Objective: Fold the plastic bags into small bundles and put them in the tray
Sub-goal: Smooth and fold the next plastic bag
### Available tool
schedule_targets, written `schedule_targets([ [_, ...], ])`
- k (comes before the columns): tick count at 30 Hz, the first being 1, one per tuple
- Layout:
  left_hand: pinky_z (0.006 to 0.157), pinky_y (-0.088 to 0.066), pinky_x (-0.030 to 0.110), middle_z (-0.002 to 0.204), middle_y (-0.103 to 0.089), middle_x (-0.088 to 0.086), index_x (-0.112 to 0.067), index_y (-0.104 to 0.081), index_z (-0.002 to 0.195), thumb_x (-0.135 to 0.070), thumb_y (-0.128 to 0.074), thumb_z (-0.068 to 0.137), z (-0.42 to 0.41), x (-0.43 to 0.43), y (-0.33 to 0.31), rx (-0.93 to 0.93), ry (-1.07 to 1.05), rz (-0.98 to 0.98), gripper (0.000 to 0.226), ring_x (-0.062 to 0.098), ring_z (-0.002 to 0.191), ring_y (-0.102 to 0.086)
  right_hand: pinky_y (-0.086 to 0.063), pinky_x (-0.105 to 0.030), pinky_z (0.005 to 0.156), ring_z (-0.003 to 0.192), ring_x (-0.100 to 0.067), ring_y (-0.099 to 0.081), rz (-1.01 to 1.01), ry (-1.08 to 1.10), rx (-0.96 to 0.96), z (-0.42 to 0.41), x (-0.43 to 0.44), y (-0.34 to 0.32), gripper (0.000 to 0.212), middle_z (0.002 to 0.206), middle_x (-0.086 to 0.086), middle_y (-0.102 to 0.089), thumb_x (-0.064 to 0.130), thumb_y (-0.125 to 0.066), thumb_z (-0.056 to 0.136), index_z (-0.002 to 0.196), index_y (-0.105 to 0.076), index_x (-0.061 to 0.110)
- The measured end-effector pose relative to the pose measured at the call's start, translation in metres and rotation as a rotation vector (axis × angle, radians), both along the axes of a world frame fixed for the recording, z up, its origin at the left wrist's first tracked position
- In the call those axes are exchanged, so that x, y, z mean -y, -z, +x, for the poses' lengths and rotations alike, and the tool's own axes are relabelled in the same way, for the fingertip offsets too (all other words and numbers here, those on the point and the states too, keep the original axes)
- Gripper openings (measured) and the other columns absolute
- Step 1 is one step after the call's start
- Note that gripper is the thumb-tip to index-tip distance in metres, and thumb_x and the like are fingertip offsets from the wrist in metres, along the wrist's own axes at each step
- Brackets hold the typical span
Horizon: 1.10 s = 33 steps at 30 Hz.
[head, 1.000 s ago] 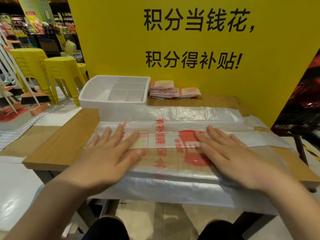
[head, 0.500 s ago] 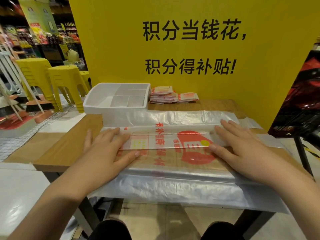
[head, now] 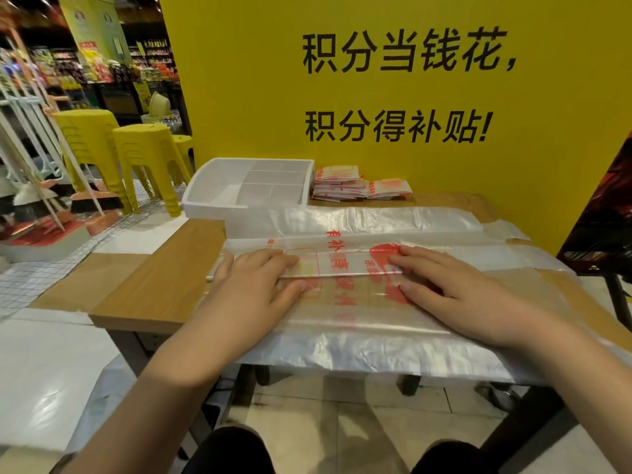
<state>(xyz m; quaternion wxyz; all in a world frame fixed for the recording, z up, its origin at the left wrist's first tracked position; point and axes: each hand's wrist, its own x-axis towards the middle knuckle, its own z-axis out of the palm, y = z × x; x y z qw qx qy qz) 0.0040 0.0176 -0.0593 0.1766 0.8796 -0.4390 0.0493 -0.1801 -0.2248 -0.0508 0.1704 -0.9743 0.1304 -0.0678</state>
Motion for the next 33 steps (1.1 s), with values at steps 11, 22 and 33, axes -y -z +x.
schedule_targets([
  [11,0.118,-0.017,0.039,0.123,-0.061,-0.015,-0.038,-0.056,0.130,-0.044,-0.040,0.103,-0.014,0.004,-0.005,0.195,0.027,-0.039,0.032,0.014,0.119,-0.054,-0.045,-0.027,0.097,0.113,-0.002,-0.052,-0.152,-0.012,0.046,0.004,0.000,-0.013,0.063,0.124,0.023,-0.050,0.071,-0.037,0.087,0.144,-0.041,0.045],
  [22,0.108,-0.025,0.031,0.102,-0.061,-0.014,-0.029,-0.062,0.104,-0.034,-0.055,0.098,-0.018,0.001,0.000,0.230,0.021,-0.224,0.011,0.014,0.101,-0.057,-0.052,-0.034,0.074,0.095,-0.019,-0.066,-0.348,-0.001,0.228,0.010,-0.016,-0.018,0.027,0.108,0.011,-0.069,0.027,-0.056,0.094,0.116,-0.070,0.031],
  [33,0.115,-0.017,0.030,0.100,-0.061,-0.019,-0.038,-0.058,0.104,-0.042,-0.039,0.101,-0.024,-0.016,-0.025,0.212,0.119,0.001,0.020,0.005,0.102,-0.055,-0.054,-0.029,0.069,0.090,-0.006,-0.065,-0.296,-0.064,0.220,-0.024,-0.031,-0.020,0.028,0.103,0.024,-0.067,0.041,-0.050,0.096,0.121,-0.061,0.041],
])
